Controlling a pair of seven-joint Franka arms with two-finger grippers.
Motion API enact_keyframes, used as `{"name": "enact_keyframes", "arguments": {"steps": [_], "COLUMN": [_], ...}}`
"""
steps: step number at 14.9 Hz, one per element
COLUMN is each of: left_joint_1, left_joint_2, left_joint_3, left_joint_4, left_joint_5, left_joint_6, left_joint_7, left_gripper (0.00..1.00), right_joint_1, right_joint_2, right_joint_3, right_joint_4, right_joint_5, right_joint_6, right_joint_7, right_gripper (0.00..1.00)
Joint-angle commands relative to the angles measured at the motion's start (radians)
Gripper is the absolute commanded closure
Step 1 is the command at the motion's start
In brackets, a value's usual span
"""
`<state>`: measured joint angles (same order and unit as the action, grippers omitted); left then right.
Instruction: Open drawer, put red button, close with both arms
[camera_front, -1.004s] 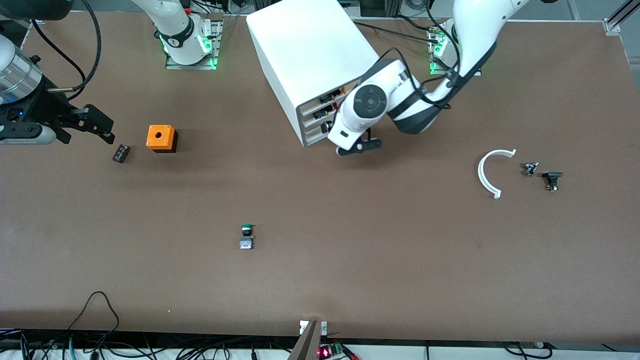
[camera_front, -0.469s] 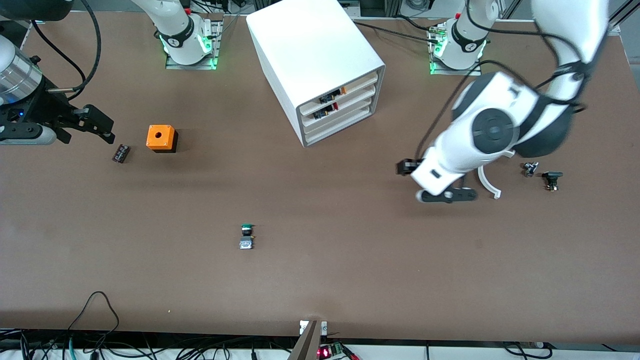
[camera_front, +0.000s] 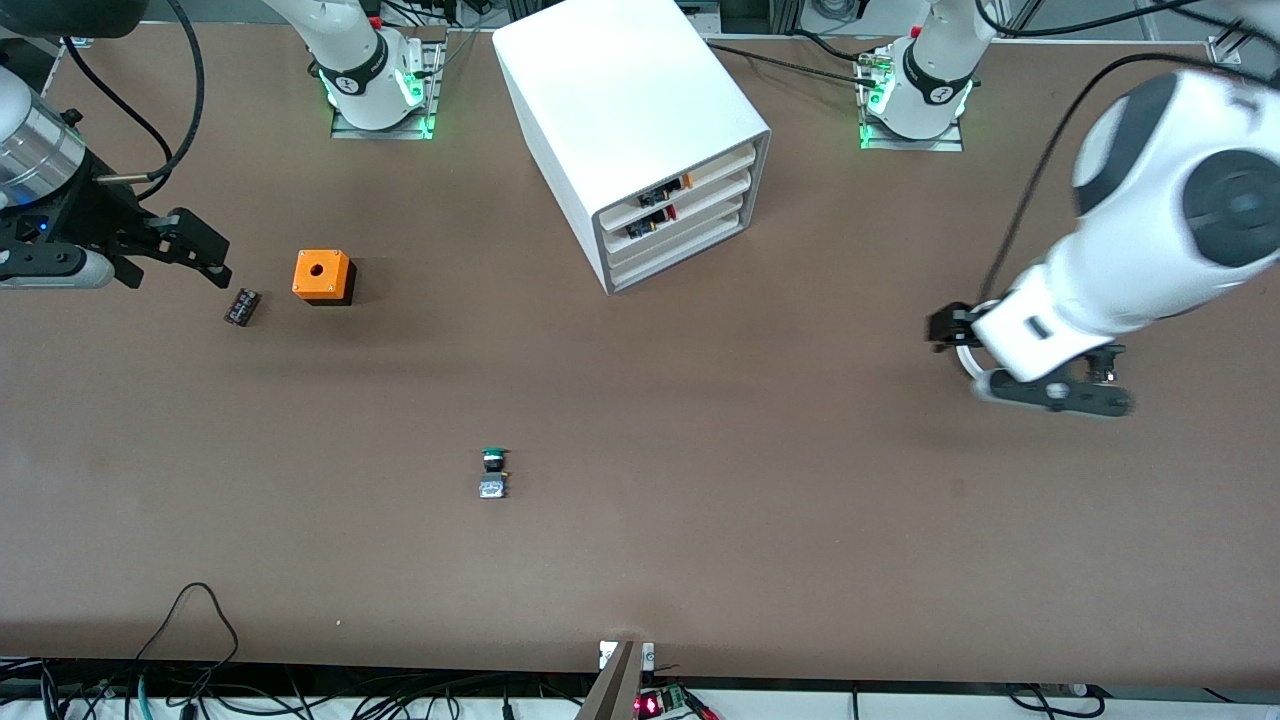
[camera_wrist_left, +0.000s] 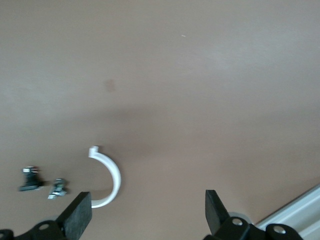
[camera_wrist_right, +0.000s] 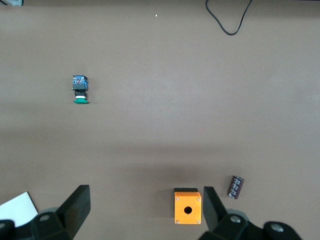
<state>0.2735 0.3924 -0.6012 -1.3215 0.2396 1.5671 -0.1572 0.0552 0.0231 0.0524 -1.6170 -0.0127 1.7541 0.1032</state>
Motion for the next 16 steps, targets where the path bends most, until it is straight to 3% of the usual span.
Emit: {"name": "enact_keyframes", "arguments": {"steps": [1, 5, 6, 10, 16], "left_joint_1": [-0.146, -0.315, -0.329, -0.332, -0.323], "left_joint_2": [-0.136, -0.271, -0.295, -0.406, -0.397], "left_joint_3": [0.261, 0.559, 0.595, 0.604, 0.592], "left_joint_4": [-0.051, -0.165, -0.198, -0.375, -0.351], "left_joint_5": [-0.136, -0.252, -0.278, -0.28, -0.266], "left_joint_6": [-0.013, 0.007, 0.014, 0.201, 0.152], "left_joint_7": [0.088, 0.136, 0.139, 0.145, 0.179], "left_gripper": [0.0, 0.0, 0.0, 0.0, 0.0], "right_joint_1": [-0.009, -0.011, -0.011, -0.009, -0.011], "right_joint_2": [0.018, 0.018, 0.018, 0.021, 0.024], "right_joint_3": [0.012, 0.012, 0.012, 0.012, 0.012], "right_joint_4": [0.04, 0.045, 0.054, 0.058, 0.06], "right_joint_5": [-0.006, -0.006, -0.007, -0.007, -0.007], "right_joint_6": [-0.015, -0.016, -0.016, -0.012, -0.012], "right_joint_7": [-0.016, -0.011, -0.011, -0.01, -0.01], "right_gripper": [0.0, 0.0, 0.0, 0.0, 0.0]}}
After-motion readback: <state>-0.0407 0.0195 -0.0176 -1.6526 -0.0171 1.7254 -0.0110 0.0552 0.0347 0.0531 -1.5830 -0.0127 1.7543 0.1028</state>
